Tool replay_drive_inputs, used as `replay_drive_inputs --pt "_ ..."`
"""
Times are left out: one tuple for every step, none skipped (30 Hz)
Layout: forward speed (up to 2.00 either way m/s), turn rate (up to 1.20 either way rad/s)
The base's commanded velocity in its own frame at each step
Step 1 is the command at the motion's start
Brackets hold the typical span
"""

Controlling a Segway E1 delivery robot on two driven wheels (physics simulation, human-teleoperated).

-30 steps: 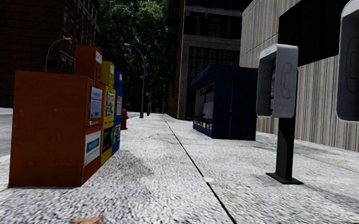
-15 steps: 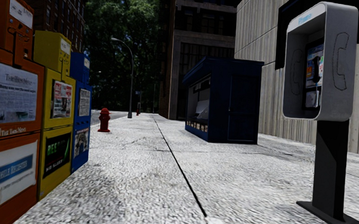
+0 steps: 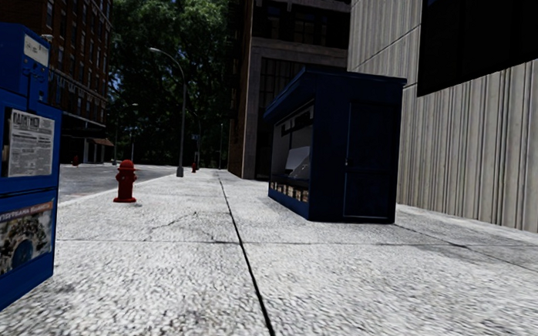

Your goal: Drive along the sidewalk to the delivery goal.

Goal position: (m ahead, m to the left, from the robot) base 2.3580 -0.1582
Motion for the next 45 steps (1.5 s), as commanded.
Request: replay_drive_inputs --pt "1.7 0.0" --pt "1.7 0.0" --pt "1.7 0.0" --pt "1.7 0.0" --pt "1.7 0.0" --pt "1.7 0.0" --pt "1.7 0.0" --pt "1.7 0.0" --pt "1.7 0.0" --pt "1.7 0.0" --pt "1.7 0.0" --pt "1.7 0.0" --pt "1.7 0.0" --pt "1.7 0.0" --pt "1.7 0.0" --pt "1.7 0.0" --pt "1.7 0.0" --pt "1.7 0.0" --pt "1.7 0.0" --pt "1.7 0.0" --pt "1.7 0.0" --pt "1.7 0.0" --pt "1.7 0.0" --pt "1.7 0.0" --pt "1.7 0.0" --pt "1.7 0.0" --pt "1.7 0.0" --pt "1.7 0.18" --pt "1.7 0.32" --pt "1.7 0.32" --pt "1.7 0.36" --pt "1.7 0.37" --pt "1.7 0.37" --pt "1.7 0.33" --pt "1.69 0.13" --pt "1.69 0.0" --pt "1.69 0.0" --pt "1.69 0.0" --pt "1.69 0.0" --pt "1.69 0.0" --pt "1.69 0.0" --pt "1.69 0.0" --pt "1.69 0.0" --pt "1.69 0.0" --pt "1.68 0.0"
